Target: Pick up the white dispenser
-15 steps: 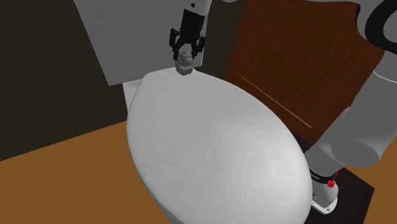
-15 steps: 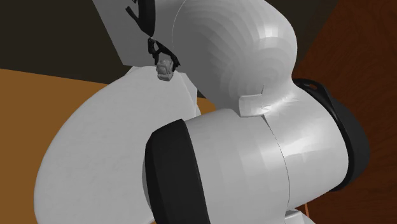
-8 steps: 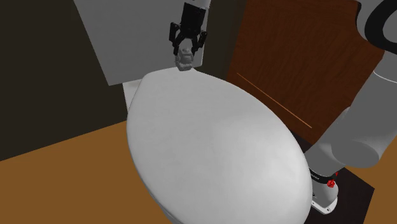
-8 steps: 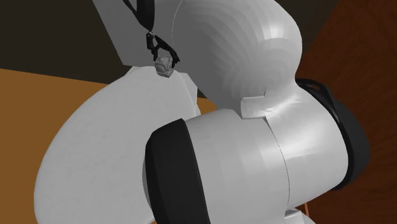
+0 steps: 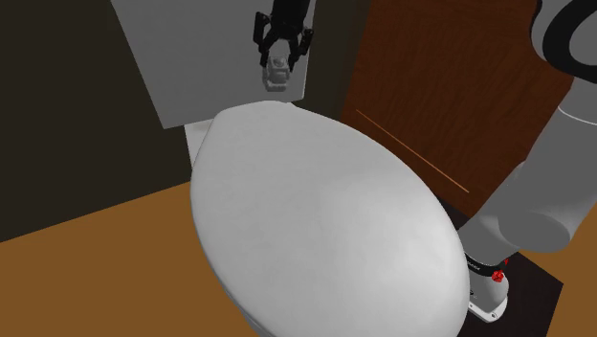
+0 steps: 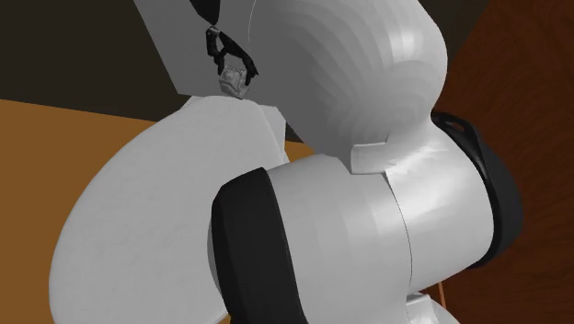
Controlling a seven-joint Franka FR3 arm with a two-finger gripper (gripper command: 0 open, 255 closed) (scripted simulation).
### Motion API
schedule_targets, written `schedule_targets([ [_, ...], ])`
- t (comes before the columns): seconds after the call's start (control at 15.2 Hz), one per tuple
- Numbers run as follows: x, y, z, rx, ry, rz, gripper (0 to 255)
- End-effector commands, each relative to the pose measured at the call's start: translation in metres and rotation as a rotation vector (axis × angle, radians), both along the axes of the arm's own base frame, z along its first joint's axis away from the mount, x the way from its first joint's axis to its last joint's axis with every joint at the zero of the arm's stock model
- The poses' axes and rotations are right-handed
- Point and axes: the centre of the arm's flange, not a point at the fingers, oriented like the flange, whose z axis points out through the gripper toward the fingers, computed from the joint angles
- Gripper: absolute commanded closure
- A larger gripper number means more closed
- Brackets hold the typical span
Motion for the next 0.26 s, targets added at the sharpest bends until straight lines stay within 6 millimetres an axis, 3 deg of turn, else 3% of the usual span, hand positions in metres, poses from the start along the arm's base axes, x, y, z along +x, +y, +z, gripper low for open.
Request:
schedule_targets([
  [0.0,0.0002,-0.0015,0.0119,0.0,0.0,0.0,255],
  [0.2,0.0002,-0.0015,0.018,0.0,0.0,0.0,255],
])
